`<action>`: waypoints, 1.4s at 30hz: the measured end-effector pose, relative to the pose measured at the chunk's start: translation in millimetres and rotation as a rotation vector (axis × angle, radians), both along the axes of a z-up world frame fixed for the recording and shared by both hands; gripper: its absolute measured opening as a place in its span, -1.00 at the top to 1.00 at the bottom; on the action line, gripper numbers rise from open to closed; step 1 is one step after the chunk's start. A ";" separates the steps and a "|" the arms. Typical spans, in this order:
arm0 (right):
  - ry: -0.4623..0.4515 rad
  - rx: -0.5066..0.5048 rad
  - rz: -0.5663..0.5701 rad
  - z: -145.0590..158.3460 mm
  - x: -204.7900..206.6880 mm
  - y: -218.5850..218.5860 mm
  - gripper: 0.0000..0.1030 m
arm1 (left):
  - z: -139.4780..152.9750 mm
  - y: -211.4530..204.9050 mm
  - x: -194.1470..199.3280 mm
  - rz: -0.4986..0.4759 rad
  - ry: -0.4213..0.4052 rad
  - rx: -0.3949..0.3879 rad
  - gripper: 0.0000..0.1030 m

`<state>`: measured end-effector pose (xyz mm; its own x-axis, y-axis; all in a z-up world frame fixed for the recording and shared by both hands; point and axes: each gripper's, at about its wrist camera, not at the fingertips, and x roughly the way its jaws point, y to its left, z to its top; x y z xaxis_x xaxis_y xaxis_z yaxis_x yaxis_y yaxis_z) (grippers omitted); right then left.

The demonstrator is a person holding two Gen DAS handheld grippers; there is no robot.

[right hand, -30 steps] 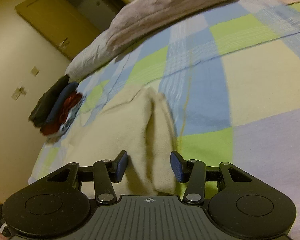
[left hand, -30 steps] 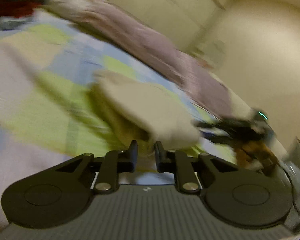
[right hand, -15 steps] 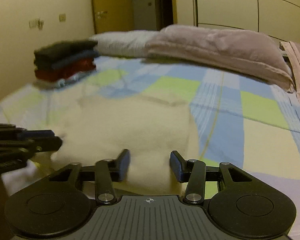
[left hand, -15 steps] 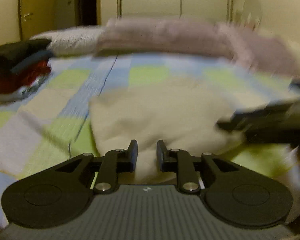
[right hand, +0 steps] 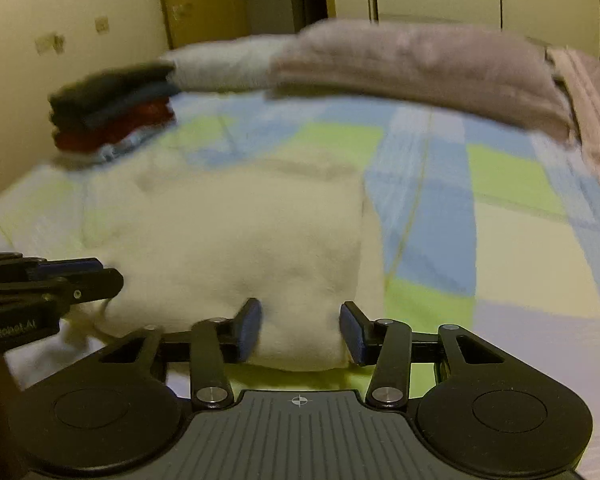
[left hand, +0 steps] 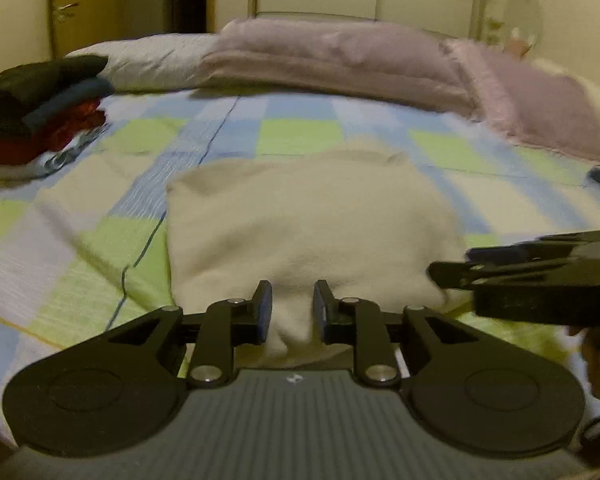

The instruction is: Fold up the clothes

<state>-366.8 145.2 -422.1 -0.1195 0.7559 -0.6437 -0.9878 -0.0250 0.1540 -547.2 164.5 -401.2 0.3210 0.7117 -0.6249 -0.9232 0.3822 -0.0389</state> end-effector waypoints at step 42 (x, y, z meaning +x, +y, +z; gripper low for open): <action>0.075 0.050 -0.178 118.5 -45.0 -201.9 0.09 | 133.1 -194.3 -61.2 0.020 0.024 0.046 0.12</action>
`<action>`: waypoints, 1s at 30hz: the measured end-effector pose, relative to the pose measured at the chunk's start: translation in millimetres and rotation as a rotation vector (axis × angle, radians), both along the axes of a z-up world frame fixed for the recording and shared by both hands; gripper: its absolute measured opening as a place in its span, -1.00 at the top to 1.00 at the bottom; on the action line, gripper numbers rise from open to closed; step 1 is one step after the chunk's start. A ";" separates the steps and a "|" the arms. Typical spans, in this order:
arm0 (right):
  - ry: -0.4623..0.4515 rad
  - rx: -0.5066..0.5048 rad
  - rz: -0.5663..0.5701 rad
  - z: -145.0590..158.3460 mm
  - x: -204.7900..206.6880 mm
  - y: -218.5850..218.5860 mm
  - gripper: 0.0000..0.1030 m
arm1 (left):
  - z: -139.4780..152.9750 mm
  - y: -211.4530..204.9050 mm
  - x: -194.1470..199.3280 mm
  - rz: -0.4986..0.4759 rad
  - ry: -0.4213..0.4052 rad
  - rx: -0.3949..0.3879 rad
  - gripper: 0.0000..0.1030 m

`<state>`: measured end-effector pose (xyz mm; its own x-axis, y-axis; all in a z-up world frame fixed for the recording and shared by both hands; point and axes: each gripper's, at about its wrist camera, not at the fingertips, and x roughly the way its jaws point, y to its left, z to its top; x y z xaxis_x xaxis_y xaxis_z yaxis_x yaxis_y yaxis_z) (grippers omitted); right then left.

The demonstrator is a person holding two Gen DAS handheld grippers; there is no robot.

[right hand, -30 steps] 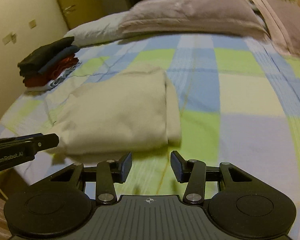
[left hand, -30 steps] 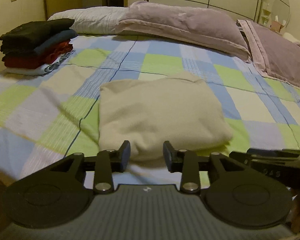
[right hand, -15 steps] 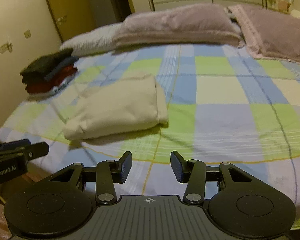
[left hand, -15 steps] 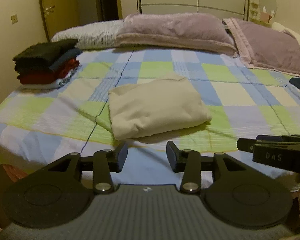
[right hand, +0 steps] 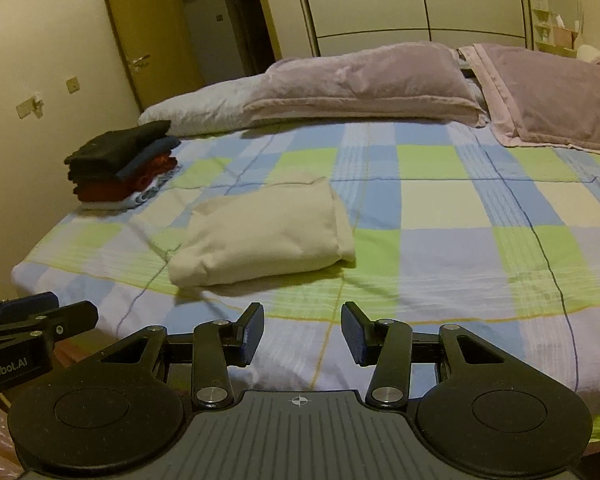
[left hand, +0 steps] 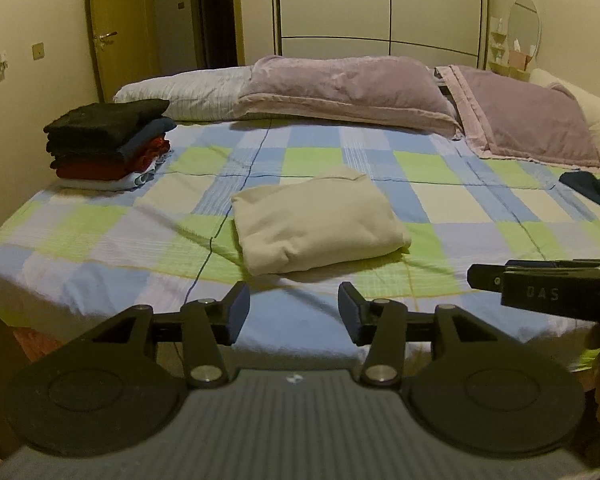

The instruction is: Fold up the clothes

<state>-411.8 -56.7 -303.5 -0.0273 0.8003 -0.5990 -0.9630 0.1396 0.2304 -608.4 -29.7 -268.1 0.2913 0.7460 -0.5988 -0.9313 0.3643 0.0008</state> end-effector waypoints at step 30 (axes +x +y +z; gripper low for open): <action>0.502 -0.130 -0.086 -102.7 134.5 158.5 -0.50 | -160.4 303.4 -87.3 0.123 -0.765 -0.536 -0.15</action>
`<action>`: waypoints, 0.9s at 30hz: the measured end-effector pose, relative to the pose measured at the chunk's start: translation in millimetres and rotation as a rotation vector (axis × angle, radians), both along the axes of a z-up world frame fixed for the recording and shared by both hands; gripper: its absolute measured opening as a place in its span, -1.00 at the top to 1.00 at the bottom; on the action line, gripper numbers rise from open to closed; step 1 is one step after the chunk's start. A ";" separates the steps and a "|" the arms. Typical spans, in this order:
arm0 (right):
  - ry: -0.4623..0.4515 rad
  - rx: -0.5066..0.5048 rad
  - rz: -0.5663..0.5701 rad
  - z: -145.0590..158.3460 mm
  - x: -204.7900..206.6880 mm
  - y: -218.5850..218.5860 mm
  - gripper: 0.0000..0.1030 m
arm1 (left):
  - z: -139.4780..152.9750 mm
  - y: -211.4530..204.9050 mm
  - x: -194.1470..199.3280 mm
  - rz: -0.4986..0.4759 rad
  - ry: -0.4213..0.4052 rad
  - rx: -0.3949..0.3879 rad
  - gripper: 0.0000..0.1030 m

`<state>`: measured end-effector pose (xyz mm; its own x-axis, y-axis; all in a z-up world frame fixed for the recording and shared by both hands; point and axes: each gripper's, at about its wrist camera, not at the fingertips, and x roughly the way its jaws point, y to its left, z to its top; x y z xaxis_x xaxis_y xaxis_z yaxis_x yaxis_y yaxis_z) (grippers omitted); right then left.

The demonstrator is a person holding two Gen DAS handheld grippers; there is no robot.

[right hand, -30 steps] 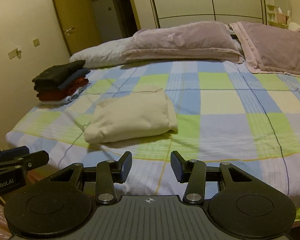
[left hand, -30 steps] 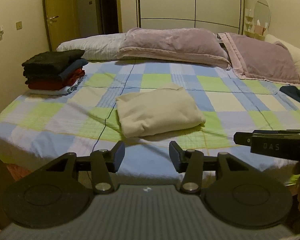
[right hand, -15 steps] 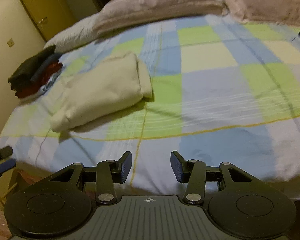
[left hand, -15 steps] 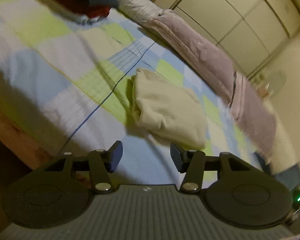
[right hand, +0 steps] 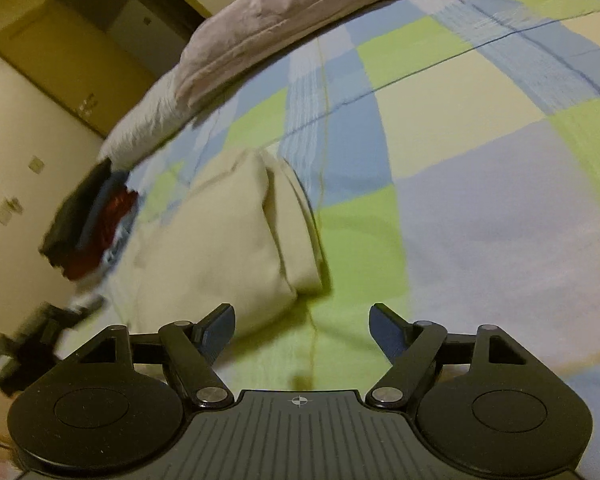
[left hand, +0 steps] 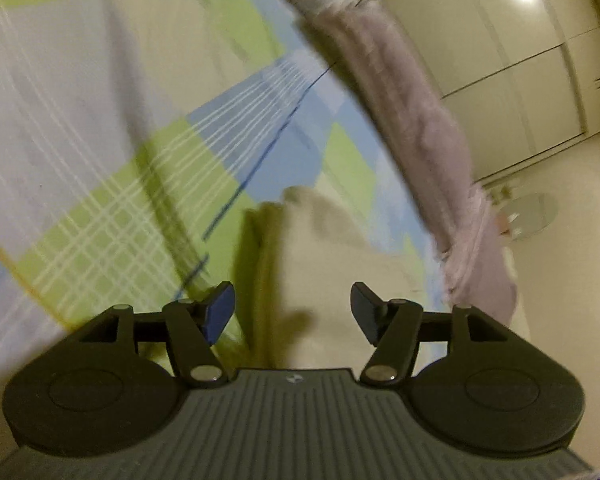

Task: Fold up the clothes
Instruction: 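Pinch the folded beige shirt with both grippers and lift it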

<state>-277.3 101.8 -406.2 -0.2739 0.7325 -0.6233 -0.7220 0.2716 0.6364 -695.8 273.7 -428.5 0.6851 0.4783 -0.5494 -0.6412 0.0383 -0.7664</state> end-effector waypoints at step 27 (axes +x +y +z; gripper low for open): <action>0.272 0.046 0.095 -44.5 33.6 108.4 -0.50 | -38.9 32.8 37.2 -0.149 -0.167 -0.119 0.00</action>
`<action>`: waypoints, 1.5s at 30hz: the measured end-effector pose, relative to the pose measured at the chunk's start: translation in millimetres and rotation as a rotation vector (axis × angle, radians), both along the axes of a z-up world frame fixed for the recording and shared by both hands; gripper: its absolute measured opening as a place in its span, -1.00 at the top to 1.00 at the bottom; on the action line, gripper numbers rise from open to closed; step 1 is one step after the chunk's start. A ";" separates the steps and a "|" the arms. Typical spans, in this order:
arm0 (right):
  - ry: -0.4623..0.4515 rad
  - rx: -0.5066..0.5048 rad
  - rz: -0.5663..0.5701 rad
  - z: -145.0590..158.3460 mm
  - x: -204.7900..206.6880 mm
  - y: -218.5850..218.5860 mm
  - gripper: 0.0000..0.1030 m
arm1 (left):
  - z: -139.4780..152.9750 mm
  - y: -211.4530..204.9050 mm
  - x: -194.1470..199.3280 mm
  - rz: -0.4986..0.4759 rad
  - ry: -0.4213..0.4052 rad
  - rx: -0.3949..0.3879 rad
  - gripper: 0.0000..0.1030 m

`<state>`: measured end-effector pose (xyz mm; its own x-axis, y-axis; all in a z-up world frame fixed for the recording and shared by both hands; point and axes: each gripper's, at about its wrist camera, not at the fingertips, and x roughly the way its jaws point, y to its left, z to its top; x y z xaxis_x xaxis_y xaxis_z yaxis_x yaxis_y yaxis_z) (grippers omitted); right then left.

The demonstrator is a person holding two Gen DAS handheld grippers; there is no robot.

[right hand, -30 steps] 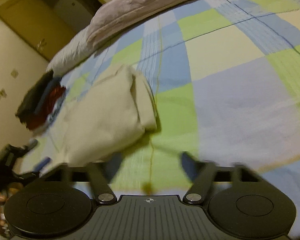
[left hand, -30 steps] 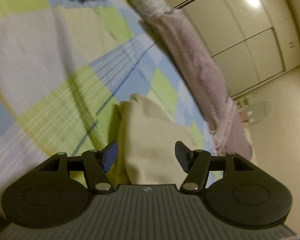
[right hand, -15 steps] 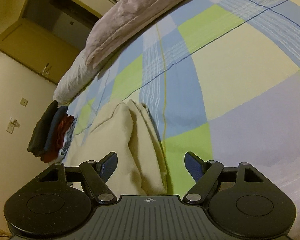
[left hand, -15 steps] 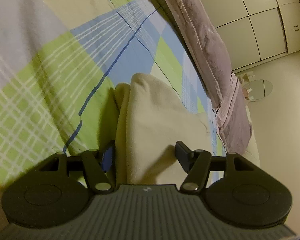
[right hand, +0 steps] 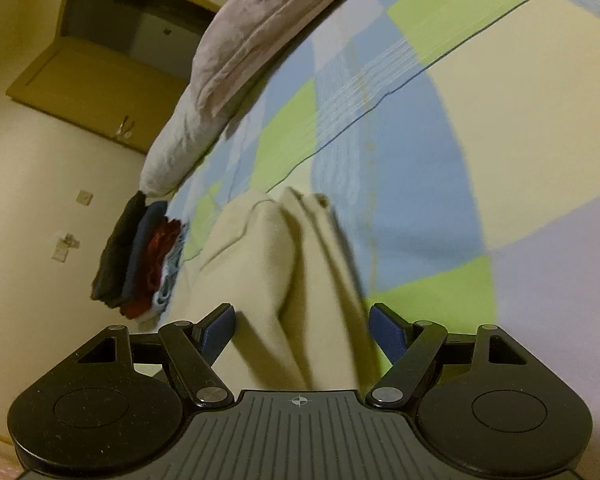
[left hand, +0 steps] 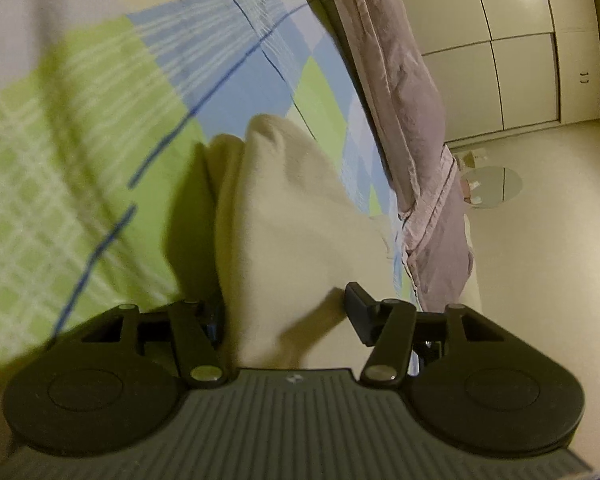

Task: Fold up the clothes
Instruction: 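Pinch the folded beige shirt with both grippers and lift it, then carry the held shirt with both grippers over the stack of folded clothes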

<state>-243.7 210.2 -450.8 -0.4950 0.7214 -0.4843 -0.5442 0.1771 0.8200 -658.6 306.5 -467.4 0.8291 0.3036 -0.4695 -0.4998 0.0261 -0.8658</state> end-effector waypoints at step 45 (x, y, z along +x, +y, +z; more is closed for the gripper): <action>0.174 -0.034 0.159 231.7 -208.6 110.0 0.33 | 277.3 99.4 -194.6 -0.004 0.063 0.033 0.72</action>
